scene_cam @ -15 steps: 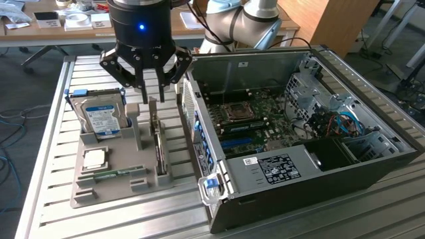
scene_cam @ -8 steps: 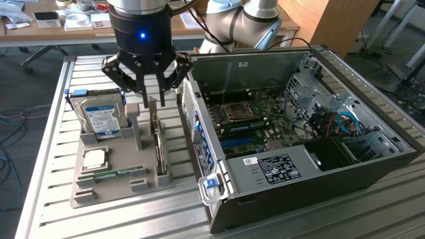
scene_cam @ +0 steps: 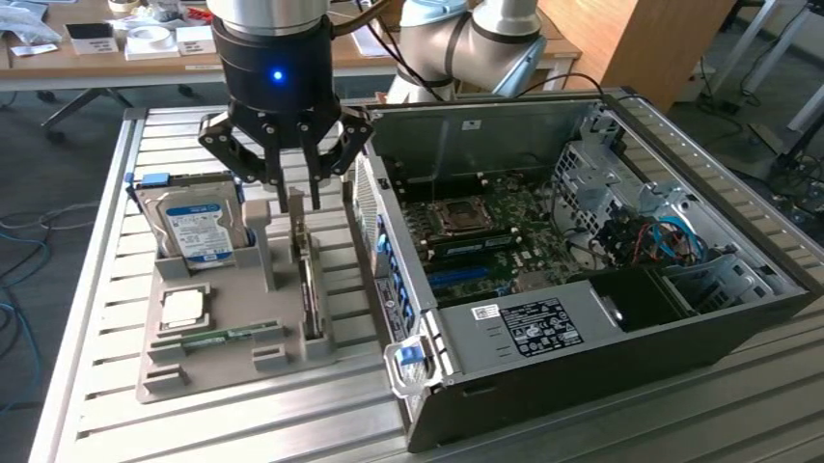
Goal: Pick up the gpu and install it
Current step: 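Pick up the gpu and move the gpu toward the slot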
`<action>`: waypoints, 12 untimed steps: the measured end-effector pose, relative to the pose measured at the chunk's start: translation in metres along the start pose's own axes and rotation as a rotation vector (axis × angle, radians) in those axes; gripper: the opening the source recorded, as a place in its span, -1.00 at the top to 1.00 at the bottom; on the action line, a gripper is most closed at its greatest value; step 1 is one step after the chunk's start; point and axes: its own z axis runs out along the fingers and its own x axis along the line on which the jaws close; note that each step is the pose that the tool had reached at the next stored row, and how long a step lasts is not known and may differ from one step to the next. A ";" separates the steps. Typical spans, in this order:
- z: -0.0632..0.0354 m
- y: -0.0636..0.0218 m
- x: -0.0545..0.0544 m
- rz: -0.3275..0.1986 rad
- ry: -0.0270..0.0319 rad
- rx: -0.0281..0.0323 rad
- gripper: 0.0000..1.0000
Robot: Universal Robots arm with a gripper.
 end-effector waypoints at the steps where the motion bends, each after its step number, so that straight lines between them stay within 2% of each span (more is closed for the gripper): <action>1: 0.0000 0.0000 0.000 0.000 0.0001 0.0000 0.29; 5: 0.0028 -0.0001 0.000 0.000 -0.0005 -0.0005 0.29; 12: 0.0153 -0.0008 0.001 0.000 -0.0004 -0.0014 0.29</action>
